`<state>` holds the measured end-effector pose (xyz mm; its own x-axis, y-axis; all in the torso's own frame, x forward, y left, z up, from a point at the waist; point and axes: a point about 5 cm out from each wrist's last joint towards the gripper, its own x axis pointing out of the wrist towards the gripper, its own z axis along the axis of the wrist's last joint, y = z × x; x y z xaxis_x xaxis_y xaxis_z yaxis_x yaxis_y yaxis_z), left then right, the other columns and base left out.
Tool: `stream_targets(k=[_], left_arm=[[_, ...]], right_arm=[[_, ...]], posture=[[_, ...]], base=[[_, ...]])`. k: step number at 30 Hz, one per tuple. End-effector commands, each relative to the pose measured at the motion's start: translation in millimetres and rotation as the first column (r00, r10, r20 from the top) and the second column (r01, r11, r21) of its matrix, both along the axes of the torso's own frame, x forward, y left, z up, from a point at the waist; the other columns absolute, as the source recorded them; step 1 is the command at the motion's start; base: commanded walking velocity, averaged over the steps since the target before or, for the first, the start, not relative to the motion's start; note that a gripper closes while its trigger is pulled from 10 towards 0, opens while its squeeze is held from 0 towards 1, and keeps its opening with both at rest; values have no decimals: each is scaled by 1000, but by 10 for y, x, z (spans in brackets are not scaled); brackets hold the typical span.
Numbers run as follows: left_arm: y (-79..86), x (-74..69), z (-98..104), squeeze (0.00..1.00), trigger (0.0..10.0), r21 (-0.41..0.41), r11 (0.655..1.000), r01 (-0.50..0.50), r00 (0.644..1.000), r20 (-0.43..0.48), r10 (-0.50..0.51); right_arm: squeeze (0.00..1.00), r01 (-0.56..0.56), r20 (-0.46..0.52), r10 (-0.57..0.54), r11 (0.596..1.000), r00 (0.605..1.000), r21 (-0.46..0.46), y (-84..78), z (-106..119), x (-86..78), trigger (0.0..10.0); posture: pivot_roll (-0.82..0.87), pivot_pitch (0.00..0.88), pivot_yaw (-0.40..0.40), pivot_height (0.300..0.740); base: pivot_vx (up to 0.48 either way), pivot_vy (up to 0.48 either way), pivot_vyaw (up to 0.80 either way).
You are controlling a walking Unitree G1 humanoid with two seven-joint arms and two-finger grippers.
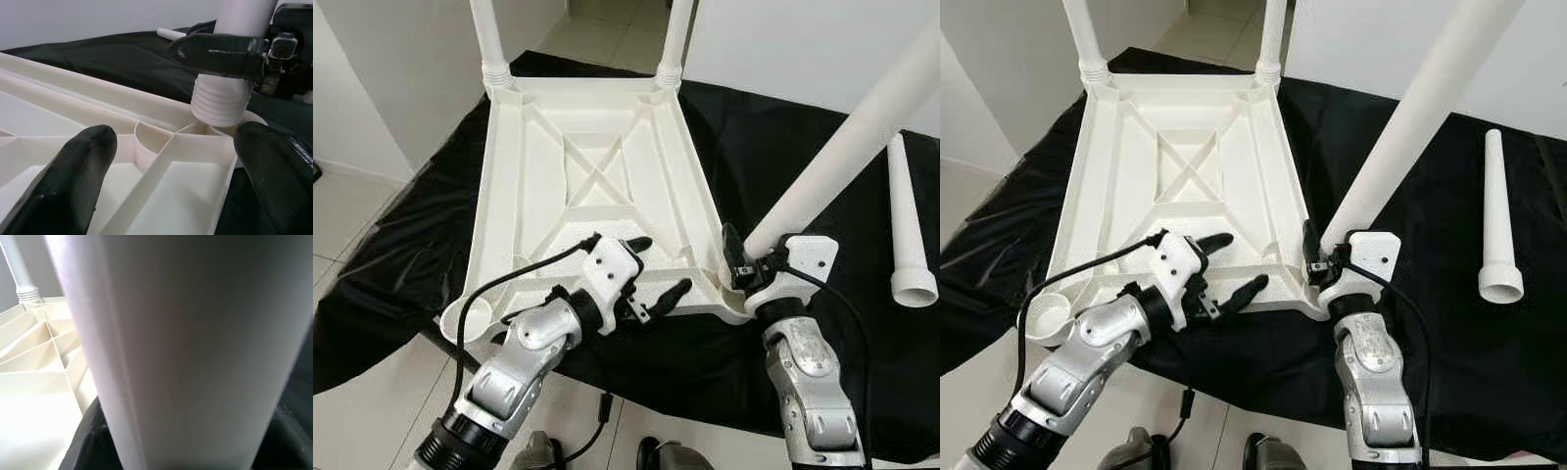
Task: Building children table
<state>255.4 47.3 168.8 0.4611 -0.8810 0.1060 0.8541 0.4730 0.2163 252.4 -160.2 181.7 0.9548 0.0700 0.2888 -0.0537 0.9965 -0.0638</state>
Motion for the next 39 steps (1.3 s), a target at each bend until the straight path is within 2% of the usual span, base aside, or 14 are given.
stream_targets(k=[1, 12, 19, 29, 32, 36, 39], left_arm=[[-26, -54, -5, 0, 10000, 9, 999, 44, 999, 9, -44], [-22, -29, 36, 0, 10000, -2, 999, 40, 999, 21, -40], [-33, -24, 47, 0, 10000, -2, 999, 49, 998, 26, -49], [1, 11, 105, 0, 10000, -9, 999, 42, 999, 32, -41], [5, 13, 107, 0, 10000, -11, 999, 43, 999, 31, -43], [7, 8, 113, 0, 10000, -6, 999, 45, 998, 37, -45], [6, 22, 120, 0, 10000, -12, 999, 38, 999, 35, -38]], right_arm=[[0, -6, -3, 6, 1000, 1000, -11, 32, -2, -57, 10000], [0, -1, -68, -2, 999, 998, -37, -24, -153, -171, 10000], [0, 6, -86, -11, 999, 996, -53, -75, -202, -156, 10000], [0, -84, -109, 69, 987, 992, -137, -91, -286, -134, 10000], [0, -94, -117, 81, 989, 990, -115, -100, -297, -120, 10000], [0, -62, -157, 61, 998, 986, -2, -153, -341, -65, 10000], [0, -53, -167, 56, 998, 984, 21, -156, -355, -40, 10000]], posture=[[10, 163, -44, 740], [7, 166, -44, 740], [8, 164, -40, 740], [18, 167, -28, 740], [19, 166, -29, 740], [21, 164, -27, 740], [20, 164, -28, 740]], base=[[0, 0, 0], [0, 0, 0], [0, 0, 0], [0, 0, 0], [0, 0, 0], [0, 0, 0], [0, 0, 0]])
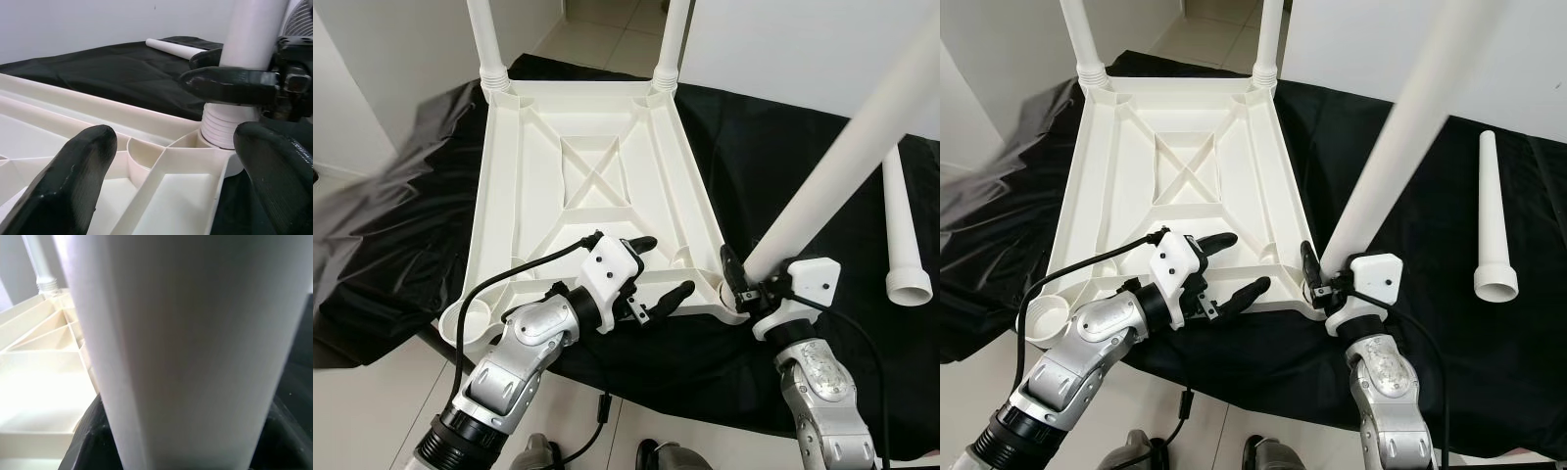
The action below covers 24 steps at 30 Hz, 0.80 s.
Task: Building children table
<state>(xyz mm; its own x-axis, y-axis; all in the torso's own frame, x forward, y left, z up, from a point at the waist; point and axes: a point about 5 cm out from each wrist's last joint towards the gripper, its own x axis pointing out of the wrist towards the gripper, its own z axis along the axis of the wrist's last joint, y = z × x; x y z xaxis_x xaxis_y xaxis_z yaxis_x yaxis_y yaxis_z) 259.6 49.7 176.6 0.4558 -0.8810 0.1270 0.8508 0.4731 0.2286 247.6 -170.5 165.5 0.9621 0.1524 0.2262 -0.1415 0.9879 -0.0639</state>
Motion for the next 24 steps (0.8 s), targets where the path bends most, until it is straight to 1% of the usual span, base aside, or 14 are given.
stream_targets(k=[1, 4, 5, 6, 8, 10, 11, 12, 16, 19, 20, 21, 22, 24], left_arm=[[-17, -20, 42, 0, 10000, 1, 999, 35, 999, 14, -35], [-16, -13, 46, 0, 10000, -1, 999, 33, 999, 14, -33], [-9, -5, 54, 0, 10000, -2, 1000, 30, 999, 18, -30], [-9, -5, 54, 0, 10000, -2, 1000, 30, 999, 18, -30], [4, 5, 64, 0, 10000, -3, 1000, 22, 1000, 19, -22], [9, 5, 65, 0, 10000, -3, 1000, 18, 1000, 19, -18], [9, 5, 65, 0, 10000, -3, 1000, 18, 1000, 19, -18], [10, 4, 66, 0, 10000, -6, 1000, 19, 1000, 17, -19], [7, 4, 66, 0, 10000, -7, 1000, 19, 1000, 17, -19], [4, 5, 69, 0, 10000, -11, 1000, 22, 1000, 14, -22], [5, 10, 73, 0, 10000, -9, 1000, 21, 1000, 16, -21], [5, 10, 73, 0, 10000, -9, 1000, 21, 1000, 16, -21], [6, 15, 73, 0, 10000, -6, 1000, 19, 1000, 17, -19], [6, 15, 73, 0, 10000, -6, 1000, 19, 1000, 17, -19]], right_arm=[[0, 31, -105, -29, 999, 994, 16, -53, -192, 8, 10000], [0, 28, -109, -25, 999, 994, 26, -45, -199, 15, 10000], [0, 39, -102, -33, 998, 994, 56, -34, -205, -8, 10000], [0, 39, -102, -33, 998, 994, 56, -34, -205, -8, 10000], [0, 64, -96, -52, 990, 994, 123, -17, -223, -90, 10000], [0, 89, -72, -79, 986, 994, 138, -18, -217, -160, 10000], [0, 89, -72, -79, 986, 994, 138, -18, -217, -160, 10000], [0, 120, -64, -111, 980, 992, 159, -37, -215, -188, 10000], [0, 150, -71, -140, 975, 988, 164, -62, -233, -195, 10000], [0, 155, -80, -146, 979, 986, 135, -67, -241, -168, 10000], [0, 159, -93, -149, 981, 984, 110, -77, -230, -117, 10000], [0, 159, -93, -149, 981, 984, 110, -77, -230, -117, 10000], [0, 169, -119, -159, 982, 980, 85, -88, -244, -87, 10000], [0, 169, -119, -159, 982, 980, 85, -88, -244, -87, 10000]], posture=[[20, 164, -28, 740], [20, 164, -28, 740], [25, 163, -31, 740], [25, 163, -31, 740], [25, 160, -32, 740], [24, 159, -32, 740], [24, 159, -32, 740], [23, 158, -30, 740], [23, 157, -30, 740], [24, 152, -26, 740], [24, 150, -26, 740], [24, 150, -26, 740], [24, 150, -26, 740], [24, 150, -26, 740]], base=[[0, 0, 0], [0, 0, 0], [0, 0, 0], [0, 0, 0], [0, 0, 0], [0, 0, 0], [0, 0, 0], [0, 0, 0], [0, 0, 0], [0, 0, 0], [0, 0, 0], [0, 0, 0], [0, 0, 0], [0, 0, 0]])
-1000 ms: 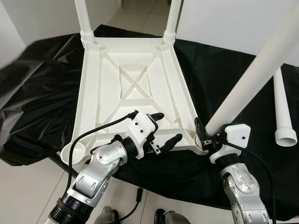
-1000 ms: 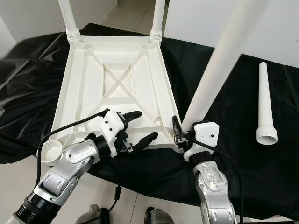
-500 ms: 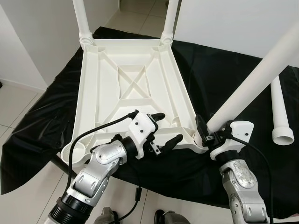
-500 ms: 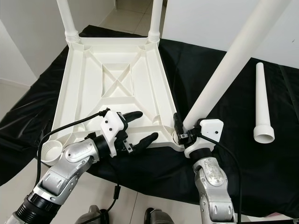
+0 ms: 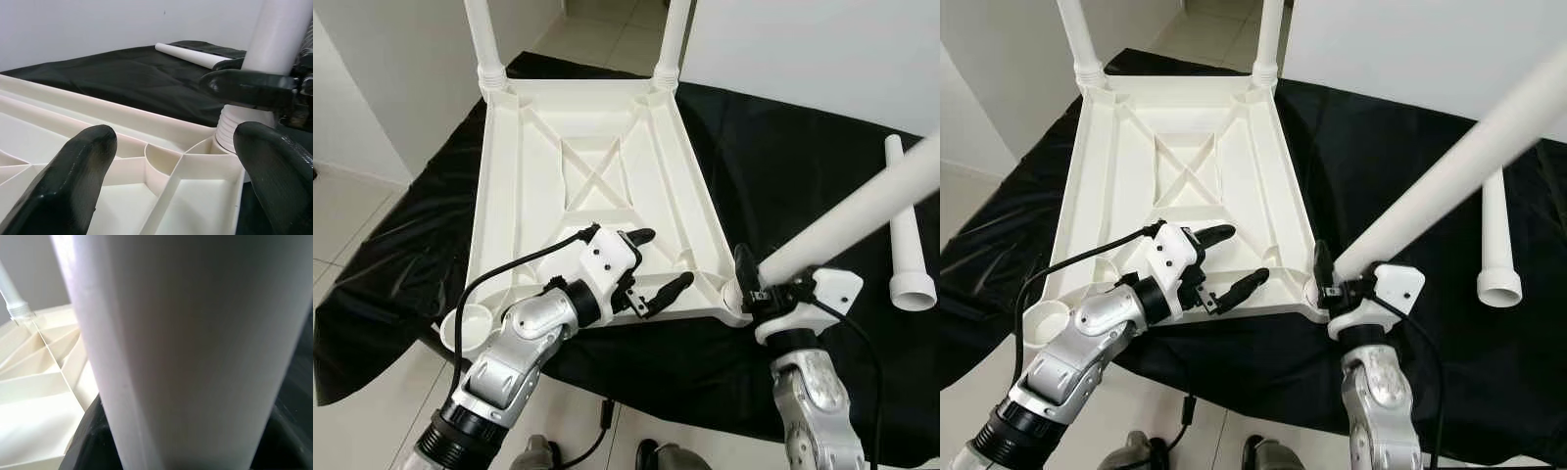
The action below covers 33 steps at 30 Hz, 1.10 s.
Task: Building children table
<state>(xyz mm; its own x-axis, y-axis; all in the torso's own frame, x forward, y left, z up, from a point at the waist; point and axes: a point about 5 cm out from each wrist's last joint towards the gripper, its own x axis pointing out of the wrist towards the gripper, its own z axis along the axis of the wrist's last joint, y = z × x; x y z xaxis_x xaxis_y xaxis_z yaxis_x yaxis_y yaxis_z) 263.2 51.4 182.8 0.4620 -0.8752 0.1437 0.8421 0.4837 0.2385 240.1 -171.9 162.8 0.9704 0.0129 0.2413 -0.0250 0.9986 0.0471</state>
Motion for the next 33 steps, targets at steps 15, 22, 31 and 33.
stream_targets(k=[15, 22, 31, 33], left_arm=[[15, 0, 47, 0, 10000, -8, 1000, 12, 1000, 5, -12], [23, 2, 60, 0, 10000, -9, 1000, 12, 1000, 5, -12], [20, 2, 70, 0, 10000, -11, 1000, 16, 1000, 5, -16], [19, 6, 70, 0, 10000, -10, 1000, 16, 1000, 4, -16]], right_arm=[[0, -24, -248, -6, 993, 969, -119, -87, -255, 124, 10000], [0, -92, -243, 51, 982, 969, -164, -37, -250, 106, 10000], [0, 105, -275, -93, 994, 957, 32, -239, -321, 63, 10000], [0, 101, -282, -85, 994, 956, 42, -215, -355, 37, 10000]], posture=[[28, 156, -33, 740], [27, 165, -26, 740], [22, 172, -21, 740], [22, 174, -19, 740]], base=[[0, 0, 0], [0, 0, 0], [0, 0, 0], [0, 0, 0]])
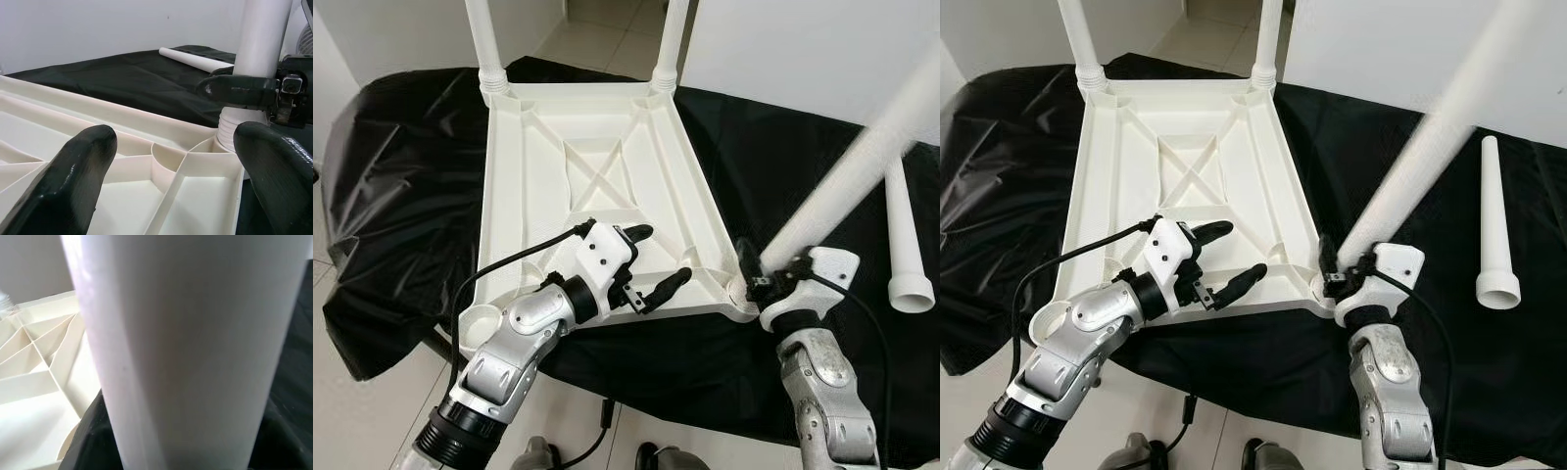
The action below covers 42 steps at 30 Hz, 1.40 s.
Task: Building children table
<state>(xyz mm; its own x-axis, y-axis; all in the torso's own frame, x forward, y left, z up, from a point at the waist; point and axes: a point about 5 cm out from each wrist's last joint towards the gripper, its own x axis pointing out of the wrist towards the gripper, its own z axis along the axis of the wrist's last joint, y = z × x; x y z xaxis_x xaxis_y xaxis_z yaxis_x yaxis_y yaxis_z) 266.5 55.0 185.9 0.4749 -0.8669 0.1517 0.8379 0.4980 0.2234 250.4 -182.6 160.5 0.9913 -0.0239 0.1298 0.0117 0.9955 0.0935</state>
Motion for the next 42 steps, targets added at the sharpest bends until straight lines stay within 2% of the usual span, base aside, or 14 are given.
stream_targets(k=[1, 4, 6, 8, 9, 12, 13, 17, 26, 29, 37, 42], left_arm=[[-17, -26, 39, 0, 10000, 4, 1000, 29, 999, 14, -29], [-17, -25, 39, 0, 10000, 5, 1000, 28, 1000, 14, -28], [-15, -30, 40, 0, 10000, 3, 1000, 30, 999, 12, -30], [-15, -30, 40, 0, 10000, 3, 1000, 30, 999, 12, -30], [-10, -31, 42, 0, 10000, 5, 1000, 29, 999, 13, -29], [-3, -29, 49, 0, 10000, 3, 1000, 27, 1000, 13, -27], [3, -29, 54, 0, 10000, 2, 1000, 24, 1000, 14, -24], [7, -38, 56, 0, 10000, -4, 1000, 21, 1000, 11, -21], [5, -34, 60, 0, 10000, -6, 1000, 21, 1000, 9, -21], [4, -32, 63, 0, 10000, -5, 1000, 23, 1000, 9, -23], [8, -36, 68, 0, 10000, -5, 1000, 21, 1000, 7, -21], [8, -38, 67, 0, 10000, -4, 1000, 21, 1000, 5, -21]], right_arm=[[0, 63, -171, -61, 998, 983, 4, -108, -333, -67, 10000], [0, 57, -169, -57, 998, 984, -7, -99, -334, -69, 10000], [0, 35, -148, -44, 997, 988, -64, -59, -298, -64, 10000], [0, 35, -148, -44, 997, 988, -64, -59, -298, -64, 10000], [0, 19, -142, -34, 994, 989, -111, -32, -286, -67, 10000], [0, 7, -147, -26, 992, 989, -124, -9, -294, -74, 10000], [0, -15, -139, -8, 986, 990, -164, 21, -287, -81, 10000], [0, -37, -136, 15, 986, 991, -162, 60, -288, -107, 10000], [0, -24, -141, 2, 987, 990, -160, 26, -312, -134, 10000], [0, -4, -136, -17, 988, 991, -152, 15, -314, -145, 10000], [0, 146, -90, -157, 982, 984, -122, -13, -292, -199, 10000], [0, 150, -89, -161, 981, 983, -119, 3, -297, -204, 10000]], posture=[[22, 174, -19, 740], [22, 174, -19, 740], [24, 175, -18, 740], [24, 175, -18, 740], [26, 176, -19, 740], [28, 177, -19, 740], [28, 178, -20, 740], [28, 181, -20, 740], [25, 182, -18, 740], [26, 182, -18, 740], [28, 184, -19, 740], [29, 185, -17, 740]], base=[[0, 0, 0], [0, 0, 0], [0, 0, 0], [0, 0, 0], [0, 0, 0], [0, 0, 0], [0, 0, 0], [0, 0, 0], [0, 0, 0], [0, 0, 0], [0, 0, 0], [0, 0, 0]])
